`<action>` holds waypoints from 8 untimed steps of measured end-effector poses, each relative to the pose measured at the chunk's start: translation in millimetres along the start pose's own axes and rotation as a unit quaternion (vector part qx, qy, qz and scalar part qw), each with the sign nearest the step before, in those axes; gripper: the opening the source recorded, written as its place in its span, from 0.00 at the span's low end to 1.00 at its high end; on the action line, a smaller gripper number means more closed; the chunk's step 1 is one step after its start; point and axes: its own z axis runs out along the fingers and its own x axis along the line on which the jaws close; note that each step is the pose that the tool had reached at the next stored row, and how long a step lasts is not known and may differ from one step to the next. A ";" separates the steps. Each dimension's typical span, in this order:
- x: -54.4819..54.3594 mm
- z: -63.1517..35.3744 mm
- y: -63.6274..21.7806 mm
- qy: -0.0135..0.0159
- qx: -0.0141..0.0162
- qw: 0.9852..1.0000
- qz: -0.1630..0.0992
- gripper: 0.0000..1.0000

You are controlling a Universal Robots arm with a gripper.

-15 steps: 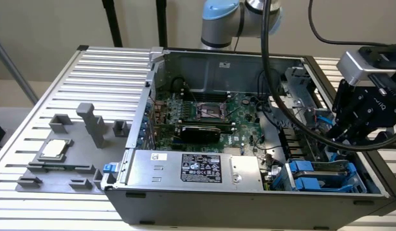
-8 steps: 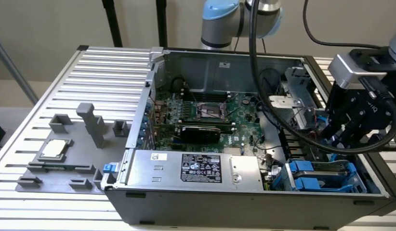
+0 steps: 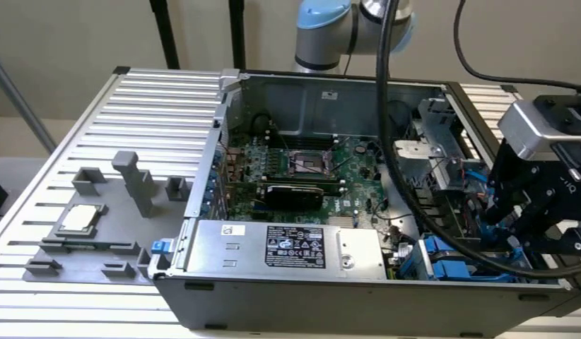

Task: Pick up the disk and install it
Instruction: 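Insert the first disk wire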

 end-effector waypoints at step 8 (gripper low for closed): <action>15.8 -1.2 -3.0 -0.019 0.000 1.000 -0.001 1.00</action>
